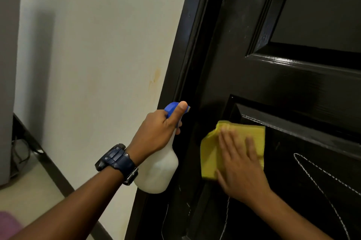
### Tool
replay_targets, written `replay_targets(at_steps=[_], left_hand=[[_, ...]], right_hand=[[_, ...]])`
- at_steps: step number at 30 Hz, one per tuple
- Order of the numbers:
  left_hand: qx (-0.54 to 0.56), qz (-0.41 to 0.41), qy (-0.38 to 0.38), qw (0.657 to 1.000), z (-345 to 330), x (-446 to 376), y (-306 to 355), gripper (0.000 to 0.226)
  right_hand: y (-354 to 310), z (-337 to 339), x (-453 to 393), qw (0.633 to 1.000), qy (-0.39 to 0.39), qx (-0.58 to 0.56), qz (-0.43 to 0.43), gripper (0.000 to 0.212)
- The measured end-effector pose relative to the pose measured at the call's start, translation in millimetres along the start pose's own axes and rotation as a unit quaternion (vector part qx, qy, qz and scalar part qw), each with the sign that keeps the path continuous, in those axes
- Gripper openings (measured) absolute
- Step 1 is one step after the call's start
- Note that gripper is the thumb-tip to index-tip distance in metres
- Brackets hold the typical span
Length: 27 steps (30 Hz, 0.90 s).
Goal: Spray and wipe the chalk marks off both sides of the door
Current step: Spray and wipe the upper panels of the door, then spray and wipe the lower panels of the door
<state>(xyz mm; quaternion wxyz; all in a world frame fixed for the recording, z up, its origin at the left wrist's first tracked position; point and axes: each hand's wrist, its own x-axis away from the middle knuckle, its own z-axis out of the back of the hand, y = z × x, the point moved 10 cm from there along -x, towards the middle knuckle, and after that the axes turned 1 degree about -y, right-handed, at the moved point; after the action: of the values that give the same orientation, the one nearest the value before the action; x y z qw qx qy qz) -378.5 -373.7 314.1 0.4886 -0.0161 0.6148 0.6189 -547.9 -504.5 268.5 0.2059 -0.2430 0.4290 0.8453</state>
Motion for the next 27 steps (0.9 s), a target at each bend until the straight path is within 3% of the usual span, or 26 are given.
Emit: replay_targets(at_steps=[3,7,17,27], left_hand=[[0.002,0.013,0.002,1.000,-4,1,-8,0.084],[-0.025,0.010,-0.011,1.000,-19,2,-13,0.089],[-0.031,0.010,-0.126,0.992,-24,37,-55,0.078],[-0.001,0.086,-0.076,0.993,-42,104,-140,0.084]], right_hand=[[35,38,-71,0.994,0.035,0.019,-0.097,0.103],[44,52,-133,0.991,0.038,0.038,-0.120,0.105],[-6,13,-108,0.997,0.051,0.052,0.022,0.111],[-57,-22,-77,0.994,0.004,0.052,0.091,0.105]])
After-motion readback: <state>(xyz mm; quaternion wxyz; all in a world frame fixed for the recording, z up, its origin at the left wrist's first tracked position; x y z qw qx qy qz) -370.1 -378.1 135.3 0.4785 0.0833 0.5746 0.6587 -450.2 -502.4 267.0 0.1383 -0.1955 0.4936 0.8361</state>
